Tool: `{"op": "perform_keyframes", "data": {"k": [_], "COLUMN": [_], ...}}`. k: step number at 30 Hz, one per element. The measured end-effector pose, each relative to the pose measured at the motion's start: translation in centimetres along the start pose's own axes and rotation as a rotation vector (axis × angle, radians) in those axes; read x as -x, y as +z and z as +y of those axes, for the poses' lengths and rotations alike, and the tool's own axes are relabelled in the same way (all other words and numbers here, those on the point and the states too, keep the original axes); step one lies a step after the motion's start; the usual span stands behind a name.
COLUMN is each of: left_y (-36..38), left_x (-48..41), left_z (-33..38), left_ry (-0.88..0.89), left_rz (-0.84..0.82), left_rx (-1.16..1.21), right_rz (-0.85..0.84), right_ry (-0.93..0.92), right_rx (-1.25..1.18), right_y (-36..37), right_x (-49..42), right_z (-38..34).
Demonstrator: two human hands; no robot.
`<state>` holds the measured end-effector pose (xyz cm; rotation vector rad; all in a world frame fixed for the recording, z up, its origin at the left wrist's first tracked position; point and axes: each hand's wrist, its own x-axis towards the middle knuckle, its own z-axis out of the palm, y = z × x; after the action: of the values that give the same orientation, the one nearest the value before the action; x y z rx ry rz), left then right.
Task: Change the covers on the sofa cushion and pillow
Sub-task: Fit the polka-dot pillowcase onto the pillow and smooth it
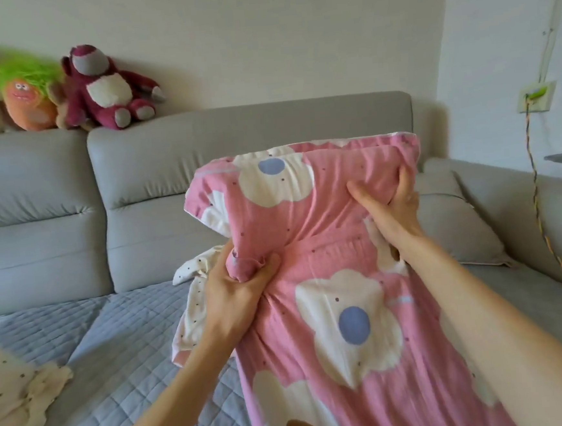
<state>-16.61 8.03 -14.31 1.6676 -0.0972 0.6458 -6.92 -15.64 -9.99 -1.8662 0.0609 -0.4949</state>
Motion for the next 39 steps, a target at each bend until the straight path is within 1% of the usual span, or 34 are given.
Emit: {"op": "perform_keyframes", "data": {"k": [1, 2, 3, 4, 6, 7, 8, 9, 10, 11, 13, 16, 19, 20, 22, 24, 27, 29, 32, 34, 35, 37, 39], "left_y": [-1.0, -2.1, -3.2, -4.3, -6.5, -7.3, -7.8, -8.0, -7.8, -7.3, -5.1, -0.5, 3.9, 5.1, 7.1, 7.9, 7.8, 7.8, 8.0, 7.9, 7.7, 7.2, 6.7], "left_x": [0.2, 0.3, 0.3, 0.2, -0.1, -0.3, -0.6, -1.1, -1.7, -2.5, -4.3, -7.6, -10.2, -10.1, -9.1, -8.1, -8.2, -8.3, -7.7, -7.7, -7.9, -8.1, -8.2], "left_z": [-0.5, -1.3, -2.2, -3.6, -6.1, -7.2, -8.0, -8.4, -8.4, -8.3, -7.8, -7.4, -8.7, -9.7, -12.7, -15.6, -17.8, -18.4, -18.2, -18.5, -18.5, -19.1, -19.5], "left_ry": [0.011, 0.003, -0.039, -0.124, -0.352, -0.430, -0.438, -0.381, -0.296, -0.222, -0.154, -0.148, -0.161, -0.166, -0.153, -0.129, -0.118, -0.040, 0.107, 0.117, 0.089, -0.018, -0.116], "left_rz": [0.016, 0.019, 0.002, -0.034, -0.152, -0.192, -0.198, -0.176, -0.159, -0.168, -0.255, -0.427, -0.646, -0.743, -0.917, -0.984, -1.047, -1.051, -0.964, -0.898, -0.860, -0.736, -0.545], "left_rx": [-0.054, -0.124, -0.190, -0.284, -0.581, -0.733, -0.854, -0.925, -0.949, -0.943, -0.936, -0.990, -0.967, -0.982, -1.111, -1.229, -1.289, -1.344, -1.399, -1.350, -1.292, -1.098, -0.893], "right_rz": [-0.022, -0.064, -0.114, -0.150, -0.167, -0.173, -0.182, -0.189, -0.190, -0.192, -0.221, -0.336, -0.466, -0.475, -0.454, -0.440, -0.392, -0.390, -0.390, -0.390, -0.388, -0.373, -0.364], "right_ry": [0.009, 0.002, 0.001, 0.017, -0.003, -0.051, -0.108, -0.149, -0.161, -0.135, -0.089, -0.125, -0.186, -0.190, -0.193, -0.188, -0.148, -0.157, -0.144, -0.143, -0.144, -0.159, -0.179], "right_rx": [-0.127, -0.193, -0.181, -0.092, 0.216, 0.370, 0.475, 0.522, 0.516, 0.490, 0.437, 0.409, 0.596, 0.653, 0.720, 0.755, 0.688, 0.678, 0.657, 0.631, 0.619, 0.615, 0.630], "right_y": [0.9, 1.8, 2.9, 4.1, 6.7, 7.8, 8.7, 9.2, 9.1, 8.5, 6.5, 3.7, 3.1, 3.2, 3.4, 3.7, 3.6, 3.6, 3.8, 3.9, 4.0, 4.1, 4.3], "right_x": [-0.7, -1.1, -1.3, -1.3, 0.0, 1.2, 2.6, 3.9, 4.8, 5.4, 5.8, 7.6, 10.4, 11.1, 11.8, 12.1, 12.4, 12.6, 12.3, 12.1, 12.0, 12.0, 11.9], "right_z": [-0.2, 0.0, 0.5, 1.4, 3.9, 5.3, 6.8, 8.1, 9.3, 10.2, 11.8, 13.2, 14.8, 15.1, 15.4, 14.9, 15.0, 15.4, 15.7, 15.8, 15.9, 16.0, 16.1]}}
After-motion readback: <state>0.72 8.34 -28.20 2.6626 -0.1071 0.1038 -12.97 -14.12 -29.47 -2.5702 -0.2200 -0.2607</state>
